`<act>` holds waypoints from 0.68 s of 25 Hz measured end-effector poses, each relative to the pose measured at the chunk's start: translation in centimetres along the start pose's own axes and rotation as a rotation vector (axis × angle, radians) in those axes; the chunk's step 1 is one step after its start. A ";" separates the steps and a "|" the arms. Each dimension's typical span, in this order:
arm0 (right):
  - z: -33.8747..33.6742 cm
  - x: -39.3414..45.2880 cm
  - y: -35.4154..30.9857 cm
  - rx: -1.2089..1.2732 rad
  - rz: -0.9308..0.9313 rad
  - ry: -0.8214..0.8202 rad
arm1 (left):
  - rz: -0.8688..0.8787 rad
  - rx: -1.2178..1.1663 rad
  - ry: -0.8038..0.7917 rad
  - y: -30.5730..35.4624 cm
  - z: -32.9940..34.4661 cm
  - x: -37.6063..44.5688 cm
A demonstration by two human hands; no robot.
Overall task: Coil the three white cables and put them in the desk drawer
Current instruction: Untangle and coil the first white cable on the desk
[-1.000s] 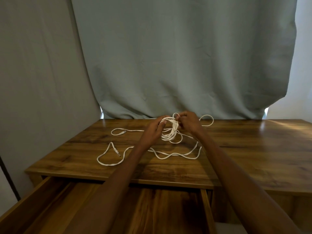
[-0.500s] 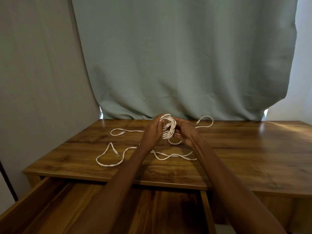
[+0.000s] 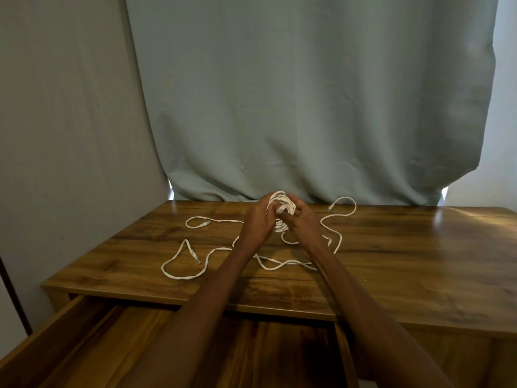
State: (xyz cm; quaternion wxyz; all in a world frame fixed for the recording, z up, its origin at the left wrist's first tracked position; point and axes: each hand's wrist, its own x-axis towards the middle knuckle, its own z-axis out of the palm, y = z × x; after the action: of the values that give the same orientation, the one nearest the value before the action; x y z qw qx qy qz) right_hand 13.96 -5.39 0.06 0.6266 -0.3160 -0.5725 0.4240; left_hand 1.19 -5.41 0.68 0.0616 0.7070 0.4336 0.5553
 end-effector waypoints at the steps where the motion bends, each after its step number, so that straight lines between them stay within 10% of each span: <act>1: 0.0 -0.3 0.1 -0.109 -0.078 0.042 | -0.015 -0.008 -0.006 0.0 -0.1 0.0; 7: -1.2 -1.0 1.3 -0.878 -0.651 0.353 | -0.049 0.022 0.013 0.4 0.6 -0.1; 11: -1.7 -1.6 1.1 -0.875 -0.784 0.269 | -0.091 0.047 0.008 -0.3 0.3 0.5; 17: -1.5 -2.0 -2.0 -0.303 -0.405 0.299 | -0.072 0.110 -0.089 -2.2 -0.5 0.4</act>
State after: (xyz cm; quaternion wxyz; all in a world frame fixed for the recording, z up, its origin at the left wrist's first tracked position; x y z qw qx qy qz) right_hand 15.85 -7.91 0.76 0.7215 -0.3444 -0.5821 0.1485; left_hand -0.45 -3.94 -0.08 0.0615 0.7172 0.4853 0.4962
